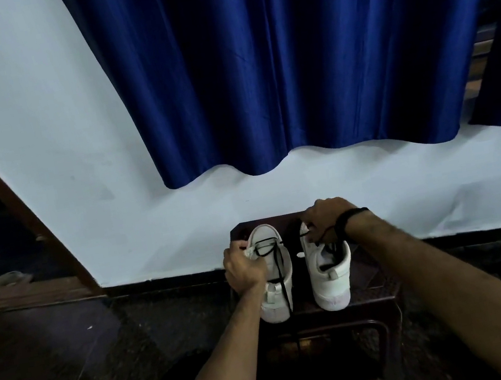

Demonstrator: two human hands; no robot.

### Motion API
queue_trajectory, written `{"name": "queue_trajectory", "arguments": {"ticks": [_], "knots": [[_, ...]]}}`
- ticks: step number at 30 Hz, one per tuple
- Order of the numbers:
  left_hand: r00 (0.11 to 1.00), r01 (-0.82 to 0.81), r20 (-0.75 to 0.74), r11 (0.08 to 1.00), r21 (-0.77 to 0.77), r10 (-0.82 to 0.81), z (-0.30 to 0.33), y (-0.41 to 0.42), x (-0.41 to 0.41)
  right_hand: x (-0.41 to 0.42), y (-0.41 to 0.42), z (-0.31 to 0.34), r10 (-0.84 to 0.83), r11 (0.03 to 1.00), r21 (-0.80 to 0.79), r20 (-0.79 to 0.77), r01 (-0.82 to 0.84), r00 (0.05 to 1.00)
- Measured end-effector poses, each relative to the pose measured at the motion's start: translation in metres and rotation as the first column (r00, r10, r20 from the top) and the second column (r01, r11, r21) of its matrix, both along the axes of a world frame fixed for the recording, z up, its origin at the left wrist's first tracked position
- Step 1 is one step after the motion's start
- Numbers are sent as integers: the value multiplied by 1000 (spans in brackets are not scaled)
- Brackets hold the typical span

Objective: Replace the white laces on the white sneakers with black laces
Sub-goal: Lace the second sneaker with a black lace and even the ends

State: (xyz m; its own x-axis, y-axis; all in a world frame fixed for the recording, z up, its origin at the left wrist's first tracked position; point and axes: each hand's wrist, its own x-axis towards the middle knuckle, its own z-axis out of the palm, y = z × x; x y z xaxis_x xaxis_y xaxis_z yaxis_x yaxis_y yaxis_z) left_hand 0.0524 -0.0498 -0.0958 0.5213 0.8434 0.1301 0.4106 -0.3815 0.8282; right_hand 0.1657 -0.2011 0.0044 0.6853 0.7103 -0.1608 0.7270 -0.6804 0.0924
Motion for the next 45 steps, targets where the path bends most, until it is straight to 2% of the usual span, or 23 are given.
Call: {"name": "queue_trajectory", "arguments": {"ticks": [1,2,3,5,6,7,12,16,18,19,20,21,23,25,27,29,31,32,34,36,38,41,45], "knots": [[1000,-4,-3,1000,-4,4,-1,-1,0,1,-2,1,5,1000,29,-44,-3,999],[1000,-10,-3,1000,-1,10,-1,-2,0,3,-4,1,-3,986,166,-134,25,991],[1000,-15,1,1000,6,15,-2,-2,0,5,-6,2,19,923,375,-267,86,964],[1000,-25,11,999,28,24,-4,-4,2,5,-10,10,187,598,727,-535,336,824],[999,-32,9,999,39,31,-5,-4,3,3,-10,13,288,442,771,-606,459,741],[999,-40,5,998,48,40,-6,-4,4,-1,-10,16,351,355,772,-633,528,690],[998,-69,14,994,80,68,-8,-6,6,-12,-7,12,439,264,757,-646,598,625],[996,-94,10,991,93,93,-10,-7,8,-15,-6,14,455,181,774,-613,607,646],[997,-79,22,994,78,78,-11,-6,8,-16,-6,13,442,202,795,-595,572,671],[997,-66,32,996,56,64,-10,-5,8,-15,-7,11,416,249,809,-586,533,695],[998,-54,36,998,23,53,-9,-3,8,-14,-8,10,365,340,814,-576,471,731],[998,-45,42,999,-17,46,-7,-1,7,-14,-10,10,283,482,784,-562,392,777],[997,-21,78,993,-112,30,-5,1,3,-15,-15,9,98,772,589,-482,240,870],[993,-10,116,990,-143,27,-4,1,-2,-18,-19,5,-1,870,451,-403,200,915],[992,-5,127,999,51,-1,-4,-2,-7,-18,-25,0,-94,875,407,-388,262,917],[996,40,66,933,357,-67,0,-8,-9,-14,-29,-6,-193,908,314,-275,278,942],[988,147,-114,818,556,-100,7,-15,-6,-13,-30,-14,-282,924,224,-153,311,947],[969,213,-229,778,592,-91,12,-19,-4,-16,-29,-17,-307,918,223,-122,328,944],[908,331,-409,759,561,-93,20,-27,-3,-23,-25,-20,-326,893,300,-85,336,942],[856,380,-505,802,462,-115,22,-30,0,-29,-17,-22,-304,854,420,-79,308,950],[822,377,-552,858,348,-137,22,-29,0,-38,-7,-24,-263,800,507,-186,322,947],[766,403,-622,876,266,-163,25,-28,1,-48,9,-41,-236,786,476,-360,395,903],[752,382,-610,919,96,-249,34,-16,5,-59,20,-62,-310,759,474,-338,445,889]]}}
